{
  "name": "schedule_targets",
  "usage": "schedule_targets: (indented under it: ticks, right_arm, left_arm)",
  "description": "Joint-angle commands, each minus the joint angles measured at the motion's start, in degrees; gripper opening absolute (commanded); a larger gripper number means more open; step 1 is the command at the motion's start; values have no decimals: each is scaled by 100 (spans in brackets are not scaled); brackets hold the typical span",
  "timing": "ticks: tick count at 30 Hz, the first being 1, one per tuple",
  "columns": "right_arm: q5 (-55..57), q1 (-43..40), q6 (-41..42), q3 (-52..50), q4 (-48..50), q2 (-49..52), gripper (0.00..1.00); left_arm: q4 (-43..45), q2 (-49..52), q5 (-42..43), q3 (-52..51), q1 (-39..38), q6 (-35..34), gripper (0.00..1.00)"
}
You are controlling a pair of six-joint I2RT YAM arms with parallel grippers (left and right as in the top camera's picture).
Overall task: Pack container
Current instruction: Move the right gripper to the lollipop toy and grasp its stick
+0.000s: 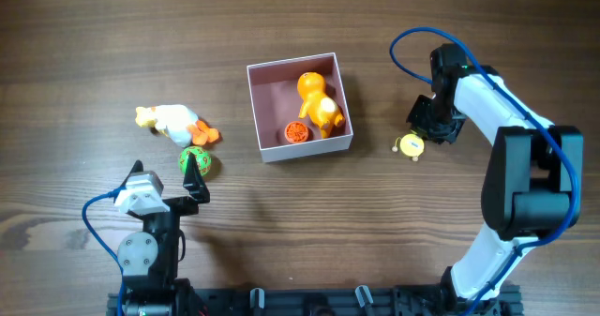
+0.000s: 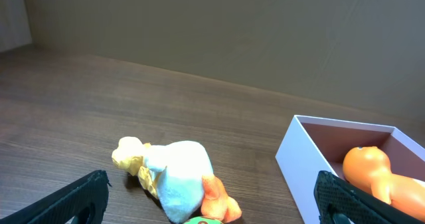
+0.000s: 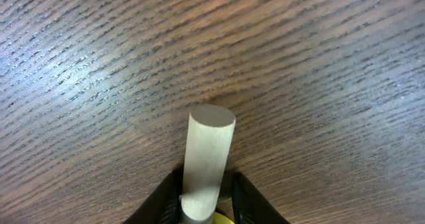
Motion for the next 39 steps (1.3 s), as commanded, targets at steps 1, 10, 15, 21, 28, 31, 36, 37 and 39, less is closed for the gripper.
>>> schedule_targets:
  ticks: [1,10,15,21,28,31,36,37,39]
  right_arm:
    - [85,17,-339,402,-48,175,24]
    - [79,17,-337,627,-105,149,20]
    - [79,17,-339,621,-232,151,32]
    - [81,17,-485,503,155,157,32]
    - [79,17,-483,376,372,168,32]
    - [79,17,-483,363,367,177,31]
    - [79,17,-485,317,317,192,32]
    - [79,17,-485,313,310,192,31]
    - [81,17,-492,313,306,192,32]
  left_arm:
    - [20,-35,-74,-42,-20,131,100]
    - [20,-35,-74,-42,-20,131,100]
    - [20,-35,-74,-42,-20,131,100]
    - [20,-35,-74,-42,-20,131,100]
    - [20,-35,-74,-42,-20,131,100]
    - [20,-35,-74,-42,-20,131,100]
    - [20,-35,-74,-42,-20,131,100]
    - [20,-35,-74,-42,-20,131,100]
    - [20,-35,-74,-42,-20,131,100]
